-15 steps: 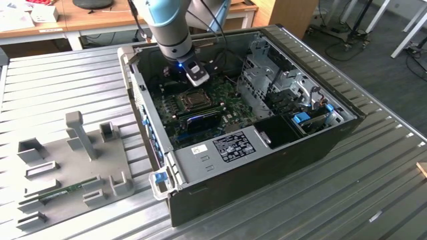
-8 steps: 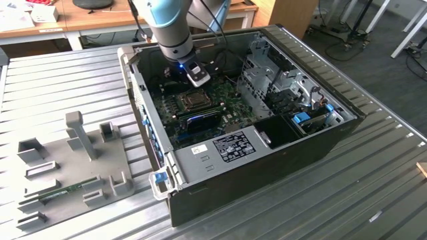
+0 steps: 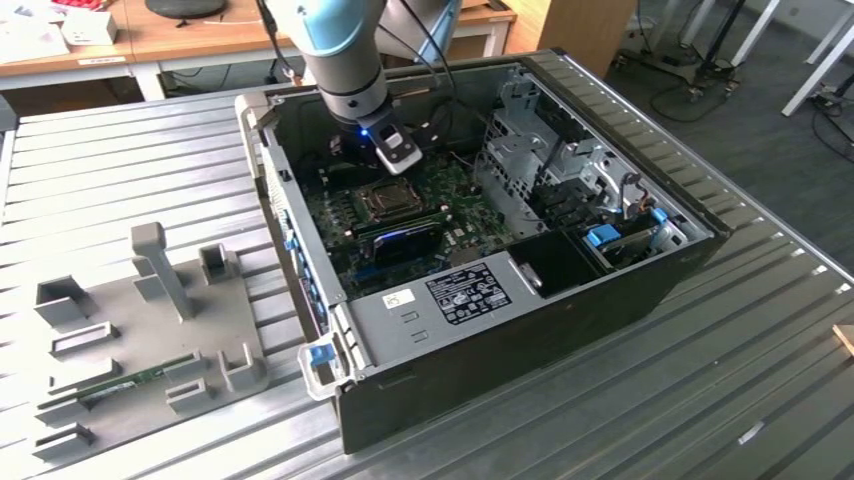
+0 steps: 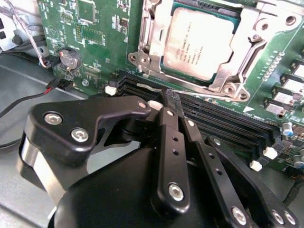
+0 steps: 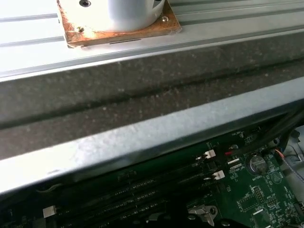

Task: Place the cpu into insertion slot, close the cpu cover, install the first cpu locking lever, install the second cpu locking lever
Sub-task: 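Install the first cpu locking lever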

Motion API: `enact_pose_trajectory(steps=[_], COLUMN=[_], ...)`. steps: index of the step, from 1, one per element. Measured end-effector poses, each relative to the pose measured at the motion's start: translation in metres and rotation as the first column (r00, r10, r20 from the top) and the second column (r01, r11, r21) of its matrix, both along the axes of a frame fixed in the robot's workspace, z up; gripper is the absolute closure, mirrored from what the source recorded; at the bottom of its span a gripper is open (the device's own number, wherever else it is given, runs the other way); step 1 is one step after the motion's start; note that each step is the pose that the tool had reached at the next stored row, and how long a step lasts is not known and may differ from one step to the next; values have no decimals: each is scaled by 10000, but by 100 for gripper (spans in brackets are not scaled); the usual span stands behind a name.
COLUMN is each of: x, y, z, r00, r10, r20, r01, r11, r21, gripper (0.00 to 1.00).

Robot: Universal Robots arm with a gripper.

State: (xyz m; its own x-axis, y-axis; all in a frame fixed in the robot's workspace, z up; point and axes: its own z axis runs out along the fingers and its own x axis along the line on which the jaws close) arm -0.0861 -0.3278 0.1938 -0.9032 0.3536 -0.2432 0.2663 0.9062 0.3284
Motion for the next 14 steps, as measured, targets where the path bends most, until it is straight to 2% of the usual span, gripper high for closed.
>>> enact_pose_trajectory(steps=[5, 11, 14], x=[0, 0, 5], y=[0, 0, -1], z=[0, 0, 0], r00=[9995, 9994, 9986], r10=[305, 339, 530], r20=[0, 0, 0], r01=[-305, -339, -530], r11=[9995, 9994, 9986], r21=[0, 2, 0], gripper=[89, 89, 89])
